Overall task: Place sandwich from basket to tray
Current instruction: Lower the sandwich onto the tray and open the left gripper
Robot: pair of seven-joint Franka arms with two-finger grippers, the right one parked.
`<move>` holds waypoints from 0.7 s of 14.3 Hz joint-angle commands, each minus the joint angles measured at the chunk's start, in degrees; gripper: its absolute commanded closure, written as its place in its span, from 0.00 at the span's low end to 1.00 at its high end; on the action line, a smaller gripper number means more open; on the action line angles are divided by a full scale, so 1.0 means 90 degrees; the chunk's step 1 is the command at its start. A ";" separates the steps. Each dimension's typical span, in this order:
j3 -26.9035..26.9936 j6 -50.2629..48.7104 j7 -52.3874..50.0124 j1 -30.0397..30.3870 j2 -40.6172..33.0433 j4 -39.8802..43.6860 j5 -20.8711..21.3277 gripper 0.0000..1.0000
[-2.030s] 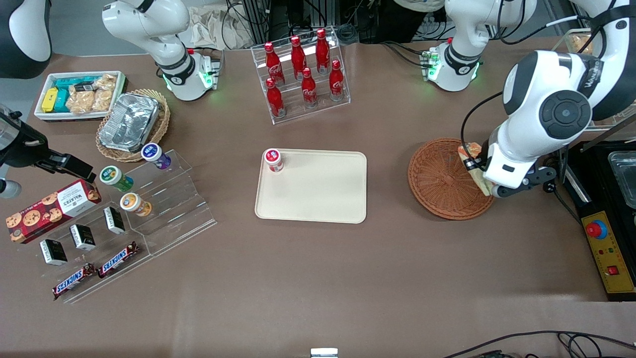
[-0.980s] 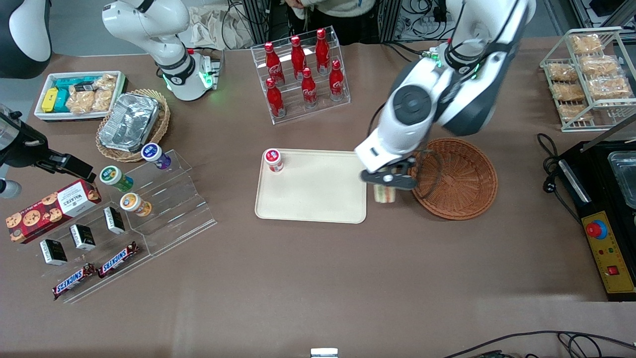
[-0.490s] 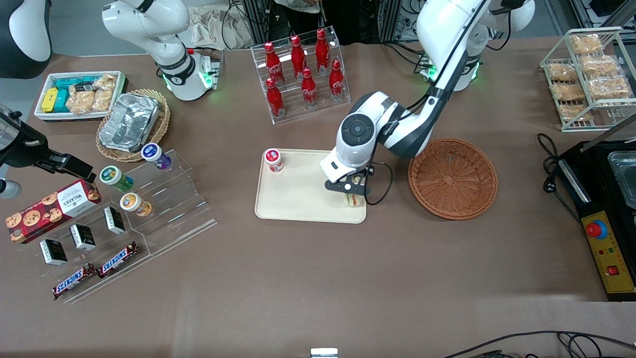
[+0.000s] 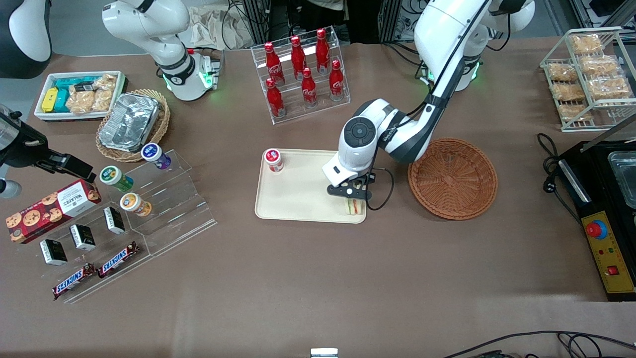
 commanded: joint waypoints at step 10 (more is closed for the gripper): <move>0.0155 -0.1876 0.0711 0.0962 -0.1593 0.0052 0.0046 0.01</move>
